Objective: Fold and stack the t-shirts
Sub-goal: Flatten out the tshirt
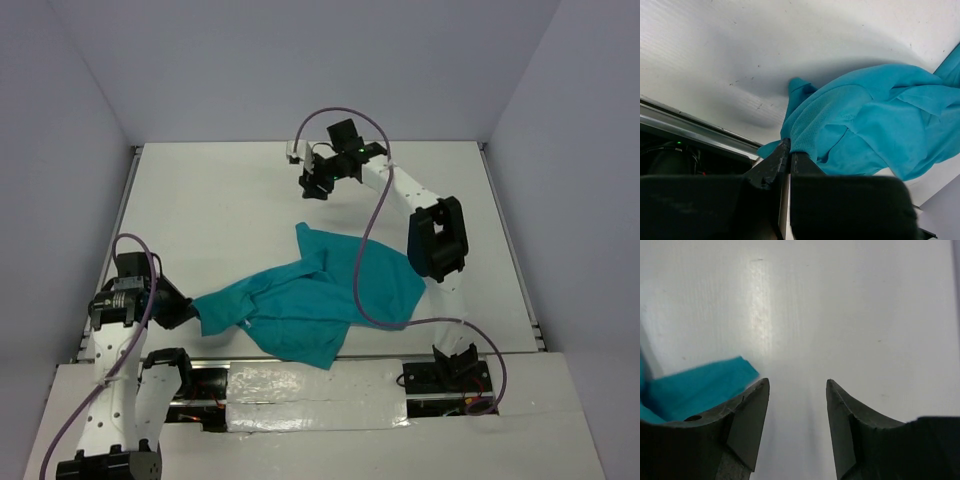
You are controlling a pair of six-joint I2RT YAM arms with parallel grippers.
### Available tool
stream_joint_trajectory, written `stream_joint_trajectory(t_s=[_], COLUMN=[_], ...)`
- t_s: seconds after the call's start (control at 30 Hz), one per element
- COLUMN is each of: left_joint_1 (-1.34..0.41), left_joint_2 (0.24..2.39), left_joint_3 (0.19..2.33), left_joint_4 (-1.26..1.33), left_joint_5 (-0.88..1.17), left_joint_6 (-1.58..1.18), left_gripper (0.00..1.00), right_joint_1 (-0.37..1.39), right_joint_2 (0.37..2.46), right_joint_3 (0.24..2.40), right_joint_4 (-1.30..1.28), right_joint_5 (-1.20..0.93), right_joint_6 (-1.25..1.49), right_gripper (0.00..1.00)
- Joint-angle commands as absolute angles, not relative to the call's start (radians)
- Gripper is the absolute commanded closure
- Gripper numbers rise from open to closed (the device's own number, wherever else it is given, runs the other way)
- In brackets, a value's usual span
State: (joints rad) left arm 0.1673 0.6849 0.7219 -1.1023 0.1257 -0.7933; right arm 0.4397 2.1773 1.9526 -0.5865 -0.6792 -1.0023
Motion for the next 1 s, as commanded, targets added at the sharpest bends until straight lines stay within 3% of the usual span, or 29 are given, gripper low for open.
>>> stream_joint_trajectory(t_s=[0.0,0.27,0.47,0.97], left_joint_1=[0.172,0.172,0.172,0.172], left_joint_2=[0.664,0.676,0.695,0.676], left_joint_3=[0.750,0.738,0.733,0.733], left_joint_4=[-1.131,-1.109,-1.088,-1.104], left_joint_5=[0.129,0.138,0.143,0.133], left_joint_6=[-0.818,-0.810,-0.799,-0.796], left_gripper=[1.00,1.00,1.00,1.00], right_joint_1=[0.514,0.557,0.551,0.537], right_joint_2=[2.203,2.229,2.298,2.355], right_joint_3=[2.022,1.954,1.971,1.979], right_joint_4=[-0.659,-0.669,-0.661,-0.664], right_joint_5=[-0.580,-0.373,-0.305,-0.434], right_joint_6=[-0.567,-0.144,-0.083,-0.098], right_gripper=[0.43,0.39,0.33,0.38])
